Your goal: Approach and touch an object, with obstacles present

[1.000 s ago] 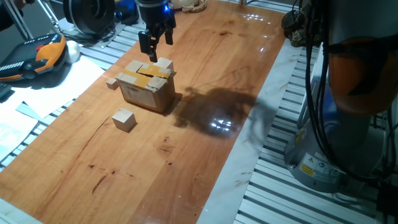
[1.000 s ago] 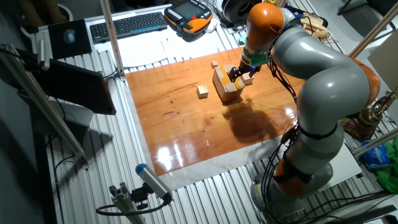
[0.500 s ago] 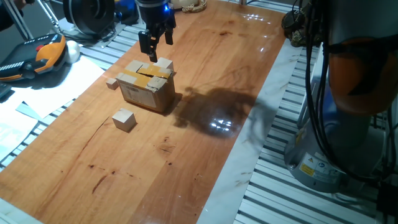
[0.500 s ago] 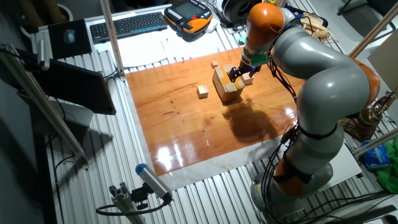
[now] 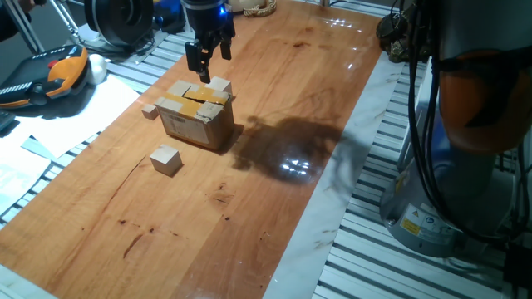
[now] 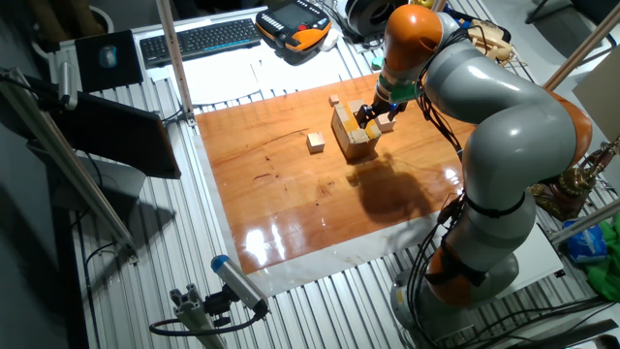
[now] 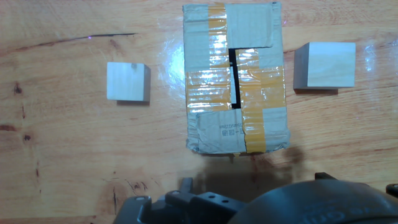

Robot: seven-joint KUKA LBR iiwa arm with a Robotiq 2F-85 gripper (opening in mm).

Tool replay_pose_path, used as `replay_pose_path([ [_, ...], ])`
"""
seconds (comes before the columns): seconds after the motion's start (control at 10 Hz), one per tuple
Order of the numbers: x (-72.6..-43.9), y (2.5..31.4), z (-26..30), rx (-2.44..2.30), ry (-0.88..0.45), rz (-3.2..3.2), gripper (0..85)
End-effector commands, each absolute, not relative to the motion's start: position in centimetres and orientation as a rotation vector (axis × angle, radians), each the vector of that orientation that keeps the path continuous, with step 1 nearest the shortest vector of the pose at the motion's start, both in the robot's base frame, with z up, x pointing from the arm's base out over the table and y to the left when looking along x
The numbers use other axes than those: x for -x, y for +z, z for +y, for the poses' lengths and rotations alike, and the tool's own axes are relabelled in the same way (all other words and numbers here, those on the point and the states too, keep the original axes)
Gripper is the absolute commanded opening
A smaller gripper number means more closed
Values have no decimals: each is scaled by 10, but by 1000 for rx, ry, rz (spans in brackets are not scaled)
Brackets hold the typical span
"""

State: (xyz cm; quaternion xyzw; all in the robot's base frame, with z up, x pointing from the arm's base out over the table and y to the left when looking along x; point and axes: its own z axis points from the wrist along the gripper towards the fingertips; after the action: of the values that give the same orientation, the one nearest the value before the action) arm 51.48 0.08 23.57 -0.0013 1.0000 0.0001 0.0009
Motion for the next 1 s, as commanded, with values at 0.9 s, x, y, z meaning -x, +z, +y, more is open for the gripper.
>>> replay_pose_path([
  [0.9,-522,234,-7,39,14,3133,0],
])
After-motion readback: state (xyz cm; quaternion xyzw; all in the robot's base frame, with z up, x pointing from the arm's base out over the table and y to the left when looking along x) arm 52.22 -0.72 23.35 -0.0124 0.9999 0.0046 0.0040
